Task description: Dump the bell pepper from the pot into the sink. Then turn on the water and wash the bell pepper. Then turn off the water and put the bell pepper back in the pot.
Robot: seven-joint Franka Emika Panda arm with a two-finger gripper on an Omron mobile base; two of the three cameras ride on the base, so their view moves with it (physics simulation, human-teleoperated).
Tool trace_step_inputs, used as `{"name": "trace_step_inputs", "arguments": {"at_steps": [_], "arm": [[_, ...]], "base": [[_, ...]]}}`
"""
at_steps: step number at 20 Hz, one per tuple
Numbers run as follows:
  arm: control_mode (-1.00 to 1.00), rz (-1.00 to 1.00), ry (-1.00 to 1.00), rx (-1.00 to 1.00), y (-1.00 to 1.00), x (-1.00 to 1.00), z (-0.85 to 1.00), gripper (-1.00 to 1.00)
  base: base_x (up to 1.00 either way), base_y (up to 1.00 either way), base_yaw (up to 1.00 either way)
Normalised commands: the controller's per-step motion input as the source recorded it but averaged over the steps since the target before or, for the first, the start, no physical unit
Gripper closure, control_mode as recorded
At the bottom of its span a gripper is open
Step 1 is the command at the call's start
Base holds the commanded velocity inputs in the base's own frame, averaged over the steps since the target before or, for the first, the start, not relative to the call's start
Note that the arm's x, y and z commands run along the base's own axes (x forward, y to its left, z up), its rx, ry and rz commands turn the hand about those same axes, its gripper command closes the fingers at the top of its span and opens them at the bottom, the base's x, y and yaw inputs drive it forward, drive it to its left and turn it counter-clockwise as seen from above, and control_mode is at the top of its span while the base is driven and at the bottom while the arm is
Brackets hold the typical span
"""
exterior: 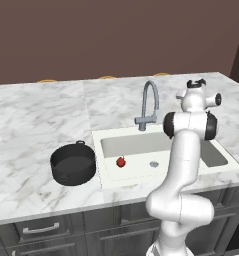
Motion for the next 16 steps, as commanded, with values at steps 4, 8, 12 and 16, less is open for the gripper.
{"name": "trace_step_inputs", "arguments": {"at_steps": [4,8,12,16], "arm": [[-1.0,-0.13,0.0,0.08,-0.04,-1.0,1.0,-1.0],[-1.0,-0.16,0.0,0.05,0.03,-1.0,0.96,-1.0],[-1.0,-0.2,0.05,0.0,0.0,-1.0,0.77,-1.0],[-1.0,-0.22,0.19,0.0,0.0,-1.0,0.73,-1.0]], "base": [[0.0,0.0,0.0],[0.0,0.0,0.0],[0.0,0.0,0.0],[0.0,0.0,0.0]]}}
